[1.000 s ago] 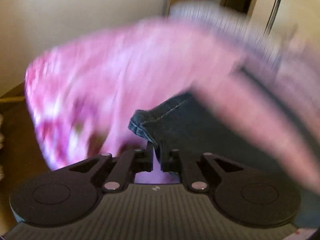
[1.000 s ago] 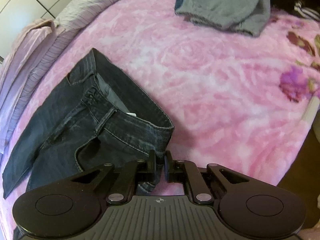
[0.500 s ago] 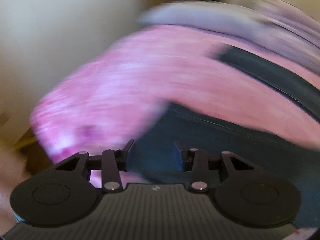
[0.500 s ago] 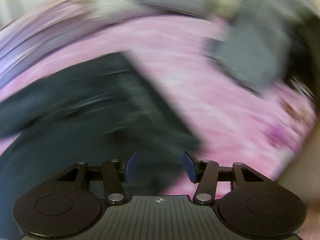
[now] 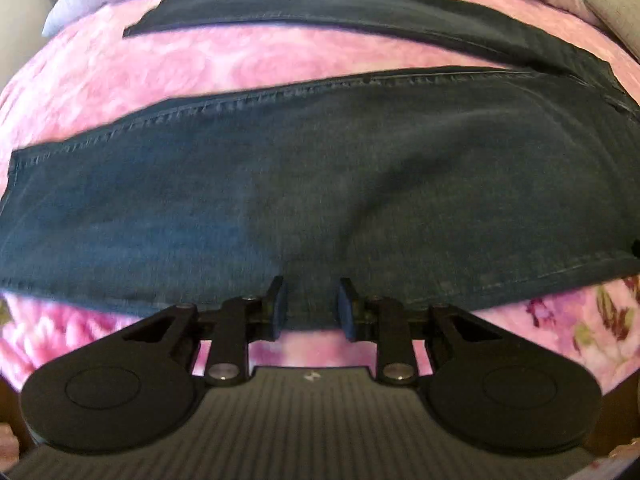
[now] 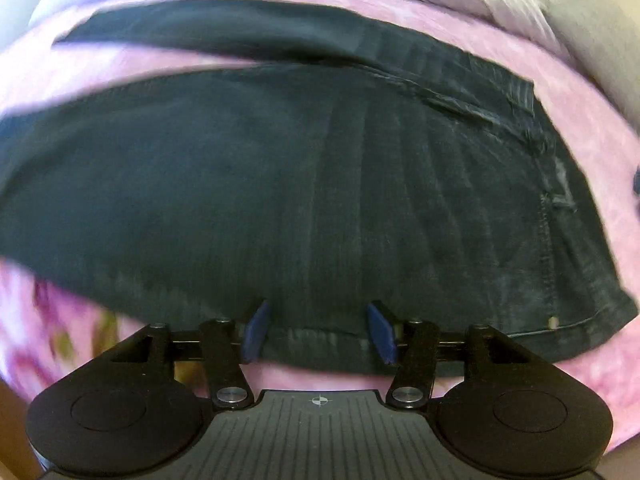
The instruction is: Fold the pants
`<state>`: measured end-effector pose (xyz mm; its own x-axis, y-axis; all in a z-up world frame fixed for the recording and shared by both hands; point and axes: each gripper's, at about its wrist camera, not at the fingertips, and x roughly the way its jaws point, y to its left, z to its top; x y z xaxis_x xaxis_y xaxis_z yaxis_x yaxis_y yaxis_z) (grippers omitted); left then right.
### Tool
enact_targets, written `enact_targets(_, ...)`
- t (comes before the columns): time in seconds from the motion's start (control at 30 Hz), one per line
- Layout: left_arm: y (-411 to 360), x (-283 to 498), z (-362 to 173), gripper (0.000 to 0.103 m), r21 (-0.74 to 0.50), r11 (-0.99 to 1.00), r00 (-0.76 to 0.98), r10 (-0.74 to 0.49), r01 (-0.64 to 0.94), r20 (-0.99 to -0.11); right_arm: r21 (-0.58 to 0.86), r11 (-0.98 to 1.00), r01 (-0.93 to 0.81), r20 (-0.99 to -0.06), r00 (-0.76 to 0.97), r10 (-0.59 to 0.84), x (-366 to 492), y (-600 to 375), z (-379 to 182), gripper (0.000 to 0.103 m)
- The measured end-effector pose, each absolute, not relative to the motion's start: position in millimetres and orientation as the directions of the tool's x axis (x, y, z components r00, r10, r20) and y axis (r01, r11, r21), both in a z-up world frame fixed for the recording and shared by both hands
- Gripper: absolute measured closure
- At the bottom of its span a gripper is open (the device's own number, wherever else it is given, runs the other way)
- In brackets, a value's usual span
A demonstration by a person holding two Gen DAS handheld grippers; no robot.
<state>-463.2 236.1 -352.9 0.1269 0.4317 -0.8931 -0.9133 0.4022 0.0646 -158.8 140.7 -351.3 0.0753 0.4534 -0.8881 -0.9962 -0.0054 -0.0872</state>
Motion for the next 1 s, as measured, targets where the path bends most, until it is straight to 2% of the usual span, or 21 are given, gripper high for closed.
enact_targets(0.2, 232.8, -460.7, -325.8, 0.079, 0.036, 0.32, 0.061, 0.29, -0.947, -0.955, -0.022, 0.061, -0.998, -0.96, 0.038, 0.279, -142.4, 155.1, -327.2, 0.05)
enact_targets(0.37, 210.7, -455.8, -261.3, 0.074, 0.03, 0.325, 0.075, 0.305, -0.945, -0.949, 0.05, 0.043, -0.998, -0.933, -0.031, 0.359, -136.2, 136.7, -249.3, 0.045)
enact_targets(0.43, 201.7, -450.4, -235.1, 0.065, 0.033, 0.337, 0.08, 0.315, -0.941, -0.946, 0.09, 0.036, -0.995, -0.925, -0.07, 0.374, -134.3, 128.3, -221.4, 0.043)
enact_targets(0.57, 187.0, -441.3, -189.8, 0.059, 0.04, 0.346, 0.084, 0.335, -0.937, -0.938, 0.132, -0.027, -0.991, -0.91, -0.132, 0.393, -141.9, 114.3, -172.6, 0.04)
enact_targets(0.63, 178.2, -438.5, -168.3, 0.054, 0.047, 0.349, 0.086, 0.355, -0.936, -0.931, 0.135, -0.053, -0.989, -0.903, -0.145, 0.406, -143.6, 105.8, -153.0, 0.04)
enact_targets(0.83, 155.0, -431.9, -113.8, 0.049, 0.066, 0.347, 0.09, 0.417, -0.935, -0.905, 0.131, -0.043, -0.99, -0.888, -0.137, 0.438, -135.2, 86.9, -108.4, 0.038)
enact_targets(0.93, 144.8, -428.6, -94.1, 0.041, 0.084, 0.359, 0.092, 0.446, -0.93, -0.89, 0.141, -0.029, -0.99, -0.879, -0.139, 0.457, -127.3, 76.8, -90.4, 0.033)
enact_targets(1.0, 138.2, -427.8, -82.6, 0.04, 0.093, 0.367, 0.094, 0.46, -0.926, -0.883, 0.147, -0.023, -0.989, -0.87, -0.141, 0.472, -120.6, 72.7, -81.9, 0.03)
